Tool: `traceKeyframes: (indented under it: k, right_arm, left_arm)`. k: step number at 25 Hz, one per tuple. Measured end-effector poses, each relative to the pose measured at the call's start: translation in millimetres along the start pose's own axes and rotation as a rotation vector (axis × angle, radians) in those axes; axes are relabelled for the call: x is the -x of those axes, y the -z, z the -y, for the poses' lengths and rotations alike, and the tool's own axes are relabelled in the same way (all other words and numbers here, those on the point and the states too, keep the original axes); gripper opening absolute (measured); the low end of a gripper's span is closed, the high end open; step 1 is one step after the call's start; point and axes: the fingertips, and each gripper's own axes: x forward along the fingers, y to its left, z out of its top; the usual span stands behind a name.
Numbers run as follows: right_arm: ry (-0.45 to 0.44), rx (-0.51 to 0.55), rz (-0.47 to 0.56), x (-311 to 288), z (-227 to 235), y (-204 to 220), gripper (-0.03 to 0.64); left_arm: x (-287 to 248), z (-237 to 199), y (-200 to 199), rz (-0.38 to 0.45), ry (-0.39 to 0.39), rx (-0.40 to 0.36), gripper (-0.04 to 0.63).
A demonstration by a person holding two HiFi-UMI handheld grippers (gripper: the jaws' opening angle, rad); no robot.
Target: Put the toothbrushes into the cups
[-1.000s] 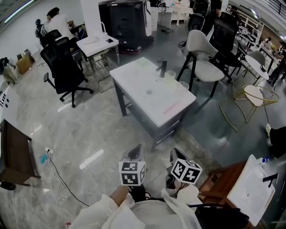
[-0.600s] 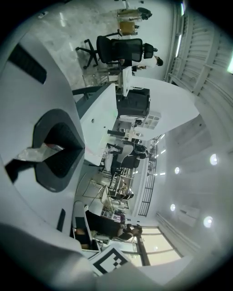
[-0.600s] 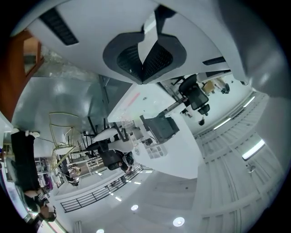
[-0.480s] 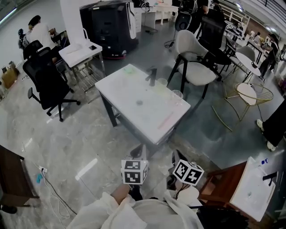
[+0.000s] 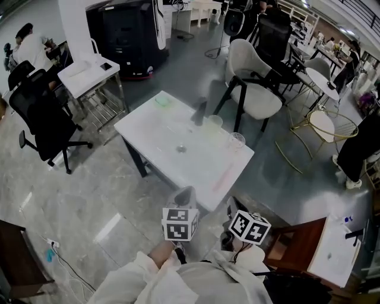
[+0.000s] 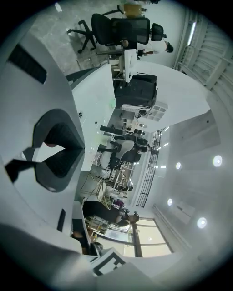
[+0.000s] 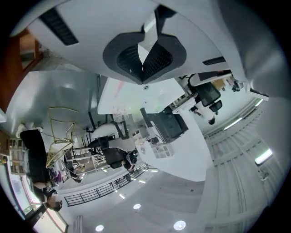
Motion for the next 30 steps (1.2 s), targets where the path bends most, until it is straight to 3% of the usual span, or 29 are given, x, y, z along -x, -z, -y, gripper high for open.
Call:
traceKeyframes:
  k: [8, 14, 25, 30]
  right_arm:
    - [0.061, 0.027, -0.012, -36, -21, -18, 0.024]
    - [0.077, 0.013, -0.030, -61, -36, -15, 0.023]
    - [0.111, 0.017, -0.042, -79, -33, -23, 0.023]
    - [0.108, -0.007, -0.049, -86, -19, -25, 0.024]
  left_arm:
    - [-32, -38, -22, 0.012, 0.043, 0.026, -0.005]
    - [-52, -60, -17, -0.024, 0.066, 0.038, -0.005]
    - [-66, -75, -22, -0.007, 0.089, 0.096, -0.005]
    - [-83, -67, -16, -0.042, 0.084, 0.073, -0.005]
